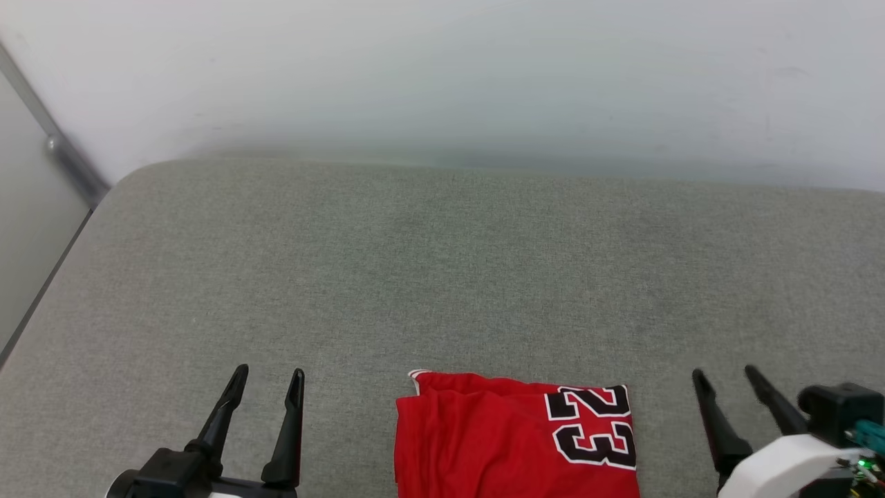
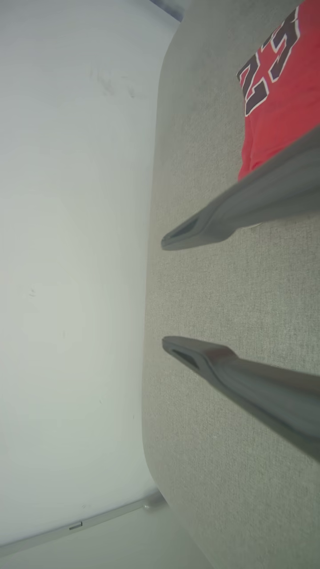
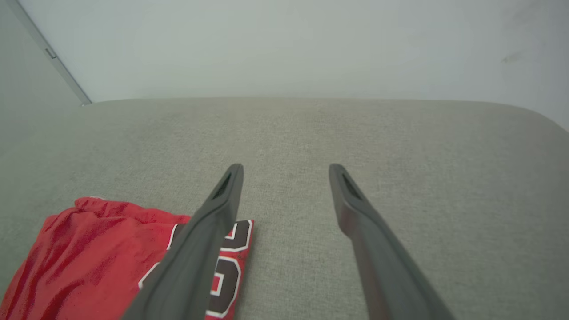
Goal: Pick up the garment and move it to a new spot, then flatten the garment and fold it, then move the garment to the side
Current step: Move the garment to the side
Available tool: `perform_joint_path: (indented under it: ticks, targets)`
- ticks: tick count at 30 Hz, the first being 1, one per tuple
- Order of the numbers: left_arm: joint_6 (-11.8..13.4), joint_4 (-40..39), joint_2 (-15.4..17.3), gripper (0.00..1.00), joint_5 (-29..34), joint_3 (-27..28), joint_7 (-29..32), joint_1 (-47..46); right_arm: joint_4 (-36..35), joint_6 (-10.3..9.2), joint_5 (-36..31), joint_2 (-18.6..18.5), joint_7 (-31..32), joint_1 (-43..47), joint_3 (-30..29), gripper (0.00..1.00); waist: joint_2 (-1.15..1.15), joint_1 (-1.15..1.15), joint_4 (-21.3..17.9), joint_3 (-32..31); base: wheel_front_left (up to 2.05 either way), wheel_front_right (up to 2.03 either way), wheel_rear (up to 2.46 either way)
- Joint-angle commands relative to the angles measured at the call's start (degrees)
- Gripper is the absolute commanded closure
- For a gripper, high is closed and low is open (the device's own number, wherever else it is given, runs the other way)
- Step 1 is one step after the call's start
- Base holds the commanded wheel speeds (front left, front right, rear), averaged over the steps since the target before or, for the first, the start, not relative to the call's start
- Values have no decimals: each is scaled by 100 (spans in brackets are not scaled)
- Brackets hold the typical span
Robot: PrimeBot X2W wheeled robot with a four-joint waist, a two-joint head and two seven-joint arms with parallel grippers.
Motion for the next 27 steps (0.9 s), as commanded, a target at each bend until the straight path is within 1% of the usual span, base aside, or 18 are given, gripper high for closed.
perform_joint_path:
  ticks: [1,3,4,6,8,10,14,16,19,24,25,27]
  targets:
    - [-9,23,7,0,10,-28,-26,-71,-95,-2,40,-84,423,81,83,0,0,0,4,24,0,0,0]
    - [-9,46,0,0,-35,-39,-26,-99,-229,-3,144,-79,1142,56,68,0,0,0,7,67,0,0,0]
    - [-9,48,-1,0,-50,-37,-26,-124,-281,-1,109,-140,1554,54,140,0,0,0,9,95,0,0,0]
    - [-9,58,-8,0,-50,-59,-26,-140,-403,-2,249,-86,2302,-11,140,0,0,0,23,151,0,0,0]
    - [-9,75,-9,0,-48,-111,-26,-201,-481,-2,274,-109,3006,-72,232,0,0,0,71,227,0,0,0]
    - [-9,63,12,0,-25,-169,-26,-282,-551,-2,255,-180,3528,-157,342,0,0,0,129,297,0,0,0]
    - [-9,43,7,0,-23,-207,-26,-384,-400,-2,312,-5,4296,-293,354,0,0,0,272,456,0,0,0]
    - [-9,50,16,0,-16,-268,-26,-447,-297,-2,257,45,4563,-395,376,0,0,0,361,533,0,0,0]
    - [-9,57,49,0,-37,-373,-26,-517,-36,-2,209,103,4748,-509,401,0,0,0,497,633,0,0,0]
    - [-9,83,51,0,-56,-426,-26,-613,453,-2,179,145,4894,-618,521,0,0,0,682,747,0,0,0]
    - [-9,83,51,0,-56,-426,-26,-613,453,-2,179,145,4894,-618,521,0,0,0,682,747,0,0,0]
    - [-9,94,48,0,-59,-425,-26,-638,683,-2,172,155,4928,-607,595,0,0,0,722,765,0,0,0]
